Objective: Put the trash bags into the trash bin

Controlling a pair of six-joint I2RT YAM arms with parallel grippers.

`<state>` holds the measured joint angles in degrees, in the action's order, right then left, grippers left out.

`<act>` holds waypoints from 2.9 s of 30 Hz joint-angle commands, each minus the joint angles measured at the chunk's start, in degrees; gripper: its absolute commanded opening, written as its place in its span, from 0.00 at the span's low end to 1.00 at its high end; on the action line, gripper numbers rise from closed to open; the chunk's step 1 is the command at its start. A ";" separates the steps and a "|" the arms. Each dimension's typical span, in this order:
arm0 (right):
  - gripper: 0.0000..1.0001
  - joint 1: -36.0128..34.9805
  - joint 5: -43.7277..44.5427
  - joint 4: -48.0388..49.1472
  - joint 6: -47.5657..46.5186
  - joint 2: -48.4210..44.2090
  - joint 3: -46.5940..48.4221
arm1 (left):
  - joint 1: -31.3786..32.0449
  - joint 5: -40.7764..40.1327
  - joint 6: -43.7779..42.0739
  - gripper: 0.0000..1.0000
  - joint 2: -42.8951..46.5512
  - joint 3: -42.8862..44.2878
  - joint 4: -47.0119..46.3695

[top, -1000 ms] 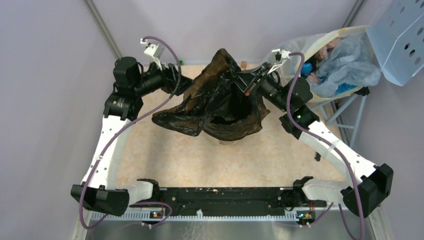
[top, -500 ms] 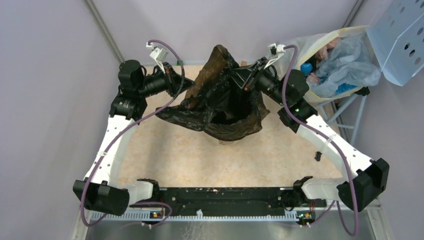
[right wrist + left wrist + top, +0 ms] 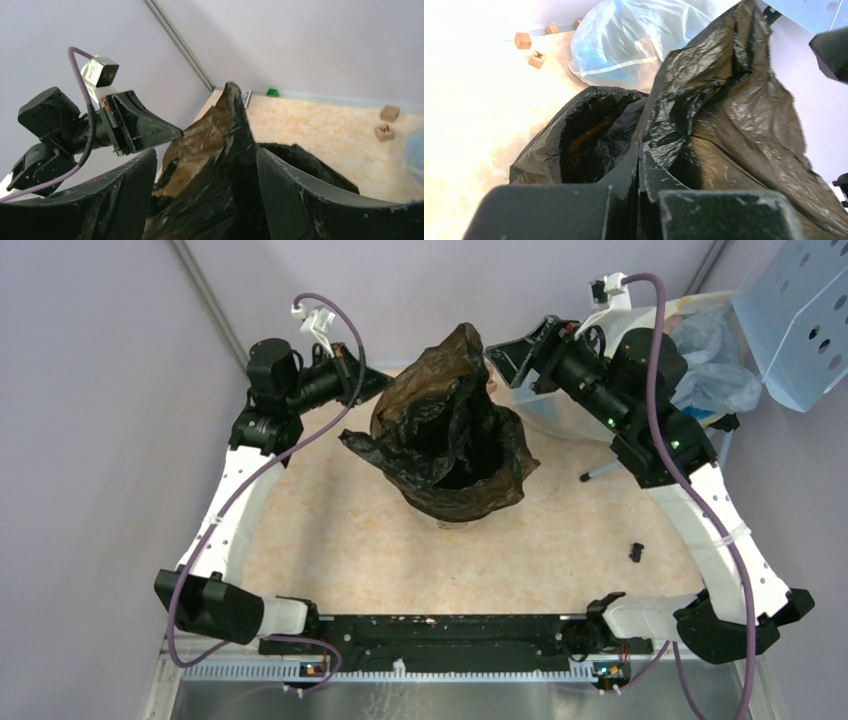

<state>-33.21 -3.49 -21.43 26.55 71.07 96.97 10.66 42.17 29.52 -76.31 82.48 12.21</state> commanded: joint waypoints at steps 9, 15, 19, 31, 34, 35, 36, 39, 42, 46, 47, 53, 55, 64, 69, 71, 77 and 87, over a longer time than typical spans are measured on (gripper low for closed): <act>0.68 -9.35 10.33 -18.19 13.68 -2.67 -1.86 | 9.32 -14.10 0.31 0.00 -1.78 7.16 -0.98; 0.59 -9.45 12.86 -19.83 12.29 -2.66 -4.50 | 9.67 -15.39 -0.12 0.00 -2.77 9.32 0.40; 0.38 -9.50 12.94 -21.14 11.21 -2.74 -4.38 | 9.73 -16.29 -1.34 0.00 -2.15 10.47 2.59; 0.00 -9.38 14.53 -26.84 9.23 -13.34 -14.78 | 9.54 -26.94 -10.43 0.00 4.32 6.17 14.52; 0.00 -9.40 16.95 -28.07 8.72 -15.98 -18.06 | 9.24 -29.59 -12.07 0.00 6.17 3.26 15.51; 0.00 -9.41 17.64 -28.27 8.52 -16.45 -18.77 | 9.08 -29.88 -12.44 0.00 6.43 2.70 15.82; 0.00 -9.42 18.10 -28.55 8.21 -16.70 -19.28 | 8.84 -30.20 -12.80 0.00 6.58 2.36 16.14; 0.00 -9.40 20.16 -29.75 7.49 -16.44 -20.80 | 8.09 -31.92 -14.10 0.00 6.02 1.67 17.11; 0.00 -9.41 22.08 -28.70 7.03 -15.70 -24.53 | 7.81 -36.42 -15.19 0.00 4.46 1.68 18.18; 0.00 -9.27 24.34 -26.21 6.41 -14.64 -28.03 | 7.80 -38.79 -15.76 0.00 2.43 0.68 17.02; 0.00 -9.19 24.80 -25.56 6.16 -14.49 -29.16 | 7.80 -39.25 -15.61 0.00 2.14 0.10 16.60; 0.00 -6.10 25.86 -21.39 4.04 -14.48 -33.08 | 7.72 -41.53 -15.40 0.00 2.14 -4.51 13.37; 0.00 -4.51 27.14 -20.42 3.27 -14.43 -33.35 | 7.56 -43.97 -15.48 0.00 1.55 -5.16 13.05; 0.19 -3.07 24.14 -13.53 -4.80 -17.50 -31.31 | 6.48 -42.55 -16.32 0.00 0.13 -3.43 8.14; 0.55 -3.09 8.40 -11.36 -10.54 -19.23 -29.18 | 6.48 -36.98 -15.29 0.23 1.43 -2.41 7.98; 0.58 -3.09 4.73 -12.23 -10.88 -18.36 -27.28 | 6.48 -36.51 -14.67 0.37 3.01 -2.66 8.49; 0.67 -3.07 -6.77 -16.37 -11.18 -13.23 -21.24 | 6.42 -31.73 -11.53 0.71 8.70 -3.05 11.11; 0.77 -3.28 -17.78 -19.67 -11.02 -12.07 -22.56 | 6.48 -20.42 -13.91 0.83 9.38 -3.21 21.60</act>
<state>-36.56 -12.27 -41.32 15.86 60.20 74.24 17.23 16.51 17.04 -65.28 78.15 27.73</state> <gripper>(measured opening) 0.766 0.836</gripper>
